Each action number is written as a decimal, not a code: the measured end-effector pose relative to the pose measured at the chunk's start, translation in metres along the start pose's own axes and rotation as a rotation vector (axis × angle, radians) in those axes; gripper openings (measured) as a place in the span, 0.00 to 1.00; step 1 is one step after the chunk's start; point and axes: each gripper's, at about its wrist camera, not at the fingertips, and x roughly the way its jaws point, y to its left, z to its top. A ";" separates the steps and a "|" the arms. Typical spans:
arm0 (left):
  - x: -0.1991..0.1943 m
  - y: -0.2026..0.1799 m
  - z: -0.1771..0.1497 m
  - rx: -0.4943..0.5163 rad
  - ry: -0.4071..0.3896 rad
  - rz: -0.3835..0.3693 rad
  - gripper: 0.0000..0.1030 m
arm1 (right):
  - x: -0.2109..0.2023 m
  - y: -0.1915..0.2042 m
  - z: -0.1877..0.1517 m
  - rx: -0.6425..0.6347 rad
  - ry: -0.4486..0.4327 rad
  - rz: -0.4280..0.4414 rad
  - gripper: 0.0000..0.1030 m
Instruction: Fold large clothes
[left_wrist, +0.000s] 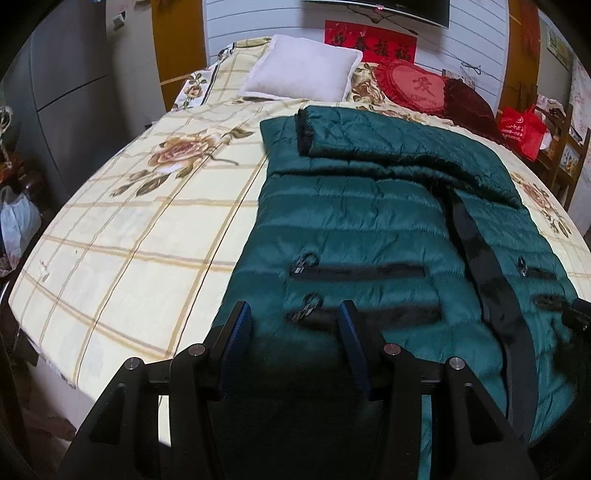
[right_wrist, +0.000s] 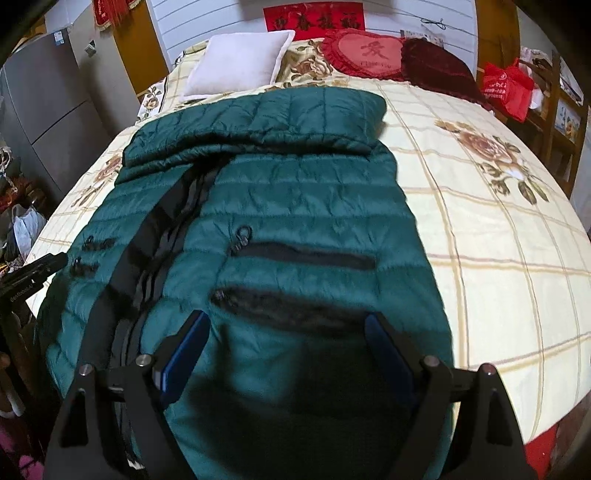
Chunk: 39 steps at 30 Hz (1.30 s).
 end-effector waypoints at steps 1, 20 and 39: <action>-0.002 0.004 -0.003 0.000 0.007 -0.007 0.64 | -0.003 -0.004 -0.003 0.002 0.001 -0.010 0.87; 0.006 0.088 -0.035 -0.281 0.156 -0.189 0.64 | -0.017 -0.069 -0.047 0.138 0.094 -0.003 0.87; 0.011 0.097 -0.043 -0.297 0.184 -0.186 0.70 | -0.008 -0.066 -0.046 0.117 0.140 0.081 0.87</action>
